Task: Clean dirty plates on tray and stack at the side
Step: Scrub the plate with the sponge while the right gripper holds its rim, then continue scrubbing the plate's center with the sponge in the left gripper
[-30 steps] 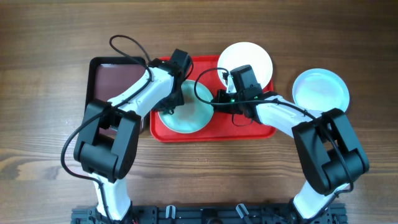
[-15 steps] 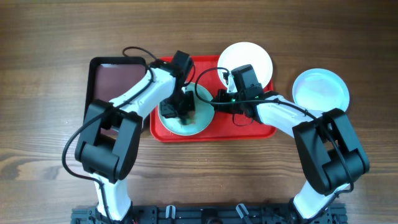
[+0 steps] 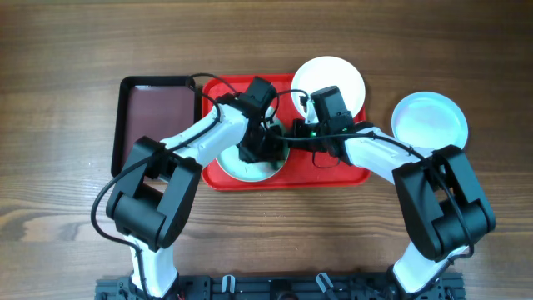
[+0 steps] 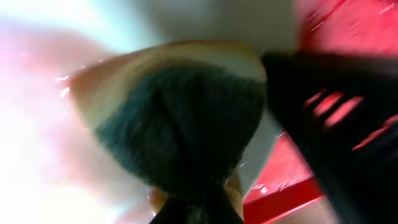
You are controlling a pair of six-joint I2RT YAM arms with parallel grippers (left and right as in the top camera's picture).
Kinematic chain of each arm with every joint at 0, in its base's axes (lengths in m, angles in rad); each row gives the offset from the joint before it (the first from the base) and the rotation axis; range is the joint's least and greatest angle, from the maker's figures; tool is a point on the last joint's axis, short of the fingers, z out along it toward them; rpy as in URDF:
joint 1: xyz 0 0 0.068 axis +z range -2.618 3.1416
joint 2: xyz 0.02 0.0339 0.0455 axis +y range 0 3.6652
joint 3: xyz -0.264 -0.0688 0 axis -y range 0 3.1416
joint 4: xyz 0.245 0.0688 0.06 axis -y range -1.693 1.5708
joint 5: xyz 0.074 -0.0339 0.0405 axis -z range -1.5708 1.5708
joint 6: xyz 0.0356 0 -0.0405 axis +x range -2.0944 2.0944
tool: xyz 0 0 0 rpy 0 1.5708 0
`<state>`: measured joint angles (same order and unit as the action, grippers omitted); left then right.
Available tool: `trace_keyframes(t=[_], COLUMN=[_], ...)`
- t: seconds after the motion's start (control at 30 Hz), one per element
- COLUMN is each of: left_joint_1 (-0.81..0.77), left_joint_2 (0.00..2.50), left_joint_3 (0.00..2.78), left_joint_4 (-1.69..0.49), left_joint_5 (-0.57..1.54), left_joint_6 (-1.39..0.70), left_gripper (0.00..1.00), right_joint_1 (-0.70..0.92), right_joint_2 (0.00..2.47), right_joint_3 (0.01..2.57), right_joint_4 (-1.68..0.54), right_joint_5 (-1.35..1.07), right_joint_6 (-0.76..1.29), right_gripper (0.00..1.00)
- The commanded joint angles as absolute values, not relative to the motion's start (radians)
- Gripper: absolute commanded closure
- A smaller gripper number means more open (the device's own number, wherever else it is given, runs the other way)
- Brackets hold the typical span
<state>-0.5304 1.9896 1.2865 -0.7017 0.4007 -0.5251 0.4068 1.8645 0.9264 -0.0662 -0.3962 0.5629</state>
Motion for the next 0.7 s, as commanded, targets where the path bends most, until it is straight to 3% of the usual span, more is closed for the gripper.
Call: trace_keyframes(t=[0.0,0.2,0.43,0.53,0.67], left_joint_1=[-0.546,-0.544,-0.484,-0.442,-0.398], left_joint_2=[1.997,1.997,1.997,1.997,1.997], left_joint_3=[1.279,1.279,1.279,1.279,1.279], left_joint_4=[-0.624,-0.537,-0.656,-0.739,-0.849], left_joint_5=[0.319,-0.062,-0.249,-0.265,-0.081], left_joint_6=[-0.596,-0.615,-0.656,-0.694,-0.686], left_gripper=[0.96,0.96,0.96,0.96,0.96], right_joint_1=[0.411,0.411,0.411,0.411,0.411], right_joint_2=[1.888,1.888,1.888,1.888,1.888], right_joint_3=[0.935,0.935,0.935,0.935,0.935], right_joint_4=[-0.073,-0.076,-0.076,-0.076,-0.076], right_joint_5=[-0.391,-0.391,-0.391,-0.392,-0.395], right_joint_6=[0.576,0.576,0.576,0.577,0.577], right_gripper=[0.96,0.96,0.96,0.96,0.96])
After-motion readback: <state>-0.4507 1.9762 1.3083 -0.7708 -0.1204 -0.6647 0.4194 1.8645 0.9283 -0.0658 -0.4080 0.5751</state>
